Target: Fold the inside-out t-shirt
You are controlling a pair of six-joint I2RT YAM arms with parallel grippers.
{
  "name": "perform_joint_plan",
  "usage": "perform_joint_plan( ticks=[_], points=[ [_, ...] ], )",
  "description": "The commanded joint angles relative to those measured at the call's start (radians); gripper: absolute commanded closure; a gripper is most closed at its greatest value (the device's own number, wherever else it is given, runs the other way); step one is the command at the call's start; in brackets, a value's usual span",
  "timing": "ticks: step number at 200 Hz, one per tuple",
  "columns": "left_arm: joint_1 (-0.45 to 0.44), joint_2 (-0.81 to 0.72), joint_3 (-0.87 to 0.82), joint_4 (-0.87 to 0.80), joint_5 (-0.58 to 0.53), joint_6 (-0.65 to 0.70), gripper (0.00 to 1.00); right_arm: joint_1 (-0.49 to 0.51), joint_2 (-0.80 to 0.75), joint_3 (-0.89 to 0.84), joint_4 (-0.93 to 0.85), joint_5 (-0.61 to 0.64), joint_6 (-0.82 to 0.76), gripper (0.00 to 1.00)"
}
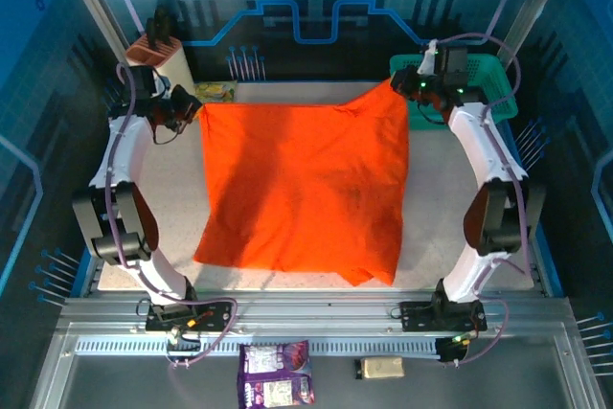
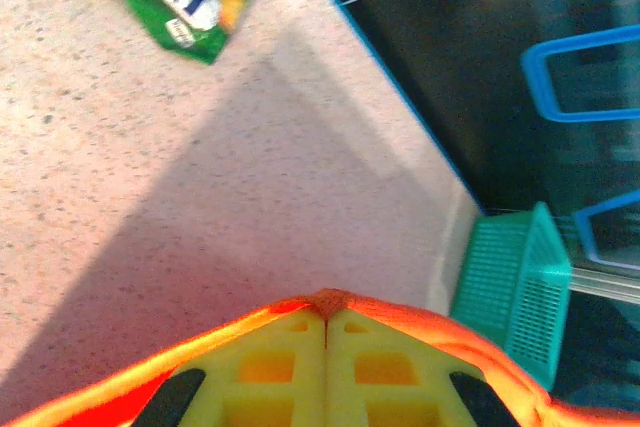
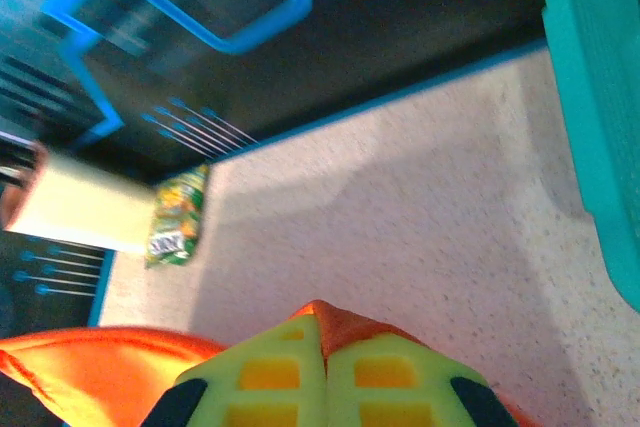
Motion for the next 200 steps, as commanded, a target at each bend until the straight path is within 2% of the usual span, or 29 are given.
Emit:
perform_joint_plan(
  ticks=[1, 44, 95, 123, 158, 200],
  points=[
    [-0.002, -0.054, 0.021, 0.047, -0.025, 0.047, 1.00, 0.014, -0.042, 0.028, 0.111, -0.022, -0.003, 1.00],
    [0.009, -0.270, 0.042, 0.012, -0.041, 0.061, 1.00, 0.026, -0.221, 0.049, 0.106, -0.046, 0.021, 1.00],
    [0.009, -0.645, 0.031, -0.001, -0.146, 0.054, 1.00, 0.067, -0.589, -0.017, 0.085, 0.049, -0.009, 1.00],
    [0.009, -0.785, 0.047, -0.045, -0.176, 0.077, 1.00, 0.078, -0.752, -0.052, 0.077, 0.072, -0.003, 1.00],
    [0.009, -0.855, 0.095, -0.072, -0.163, 0.084, 1.00, 0.079, -0.853, -0.002, 0.045, 0.079, -0.023, 1.00],
    [0.009, -0.795, 0.162, -0.045, -0.155, 0.044, 1.00, 0.079, -0.794, 0.133, -0.056, 0.124, -0.102, 1.00]
  ],
)
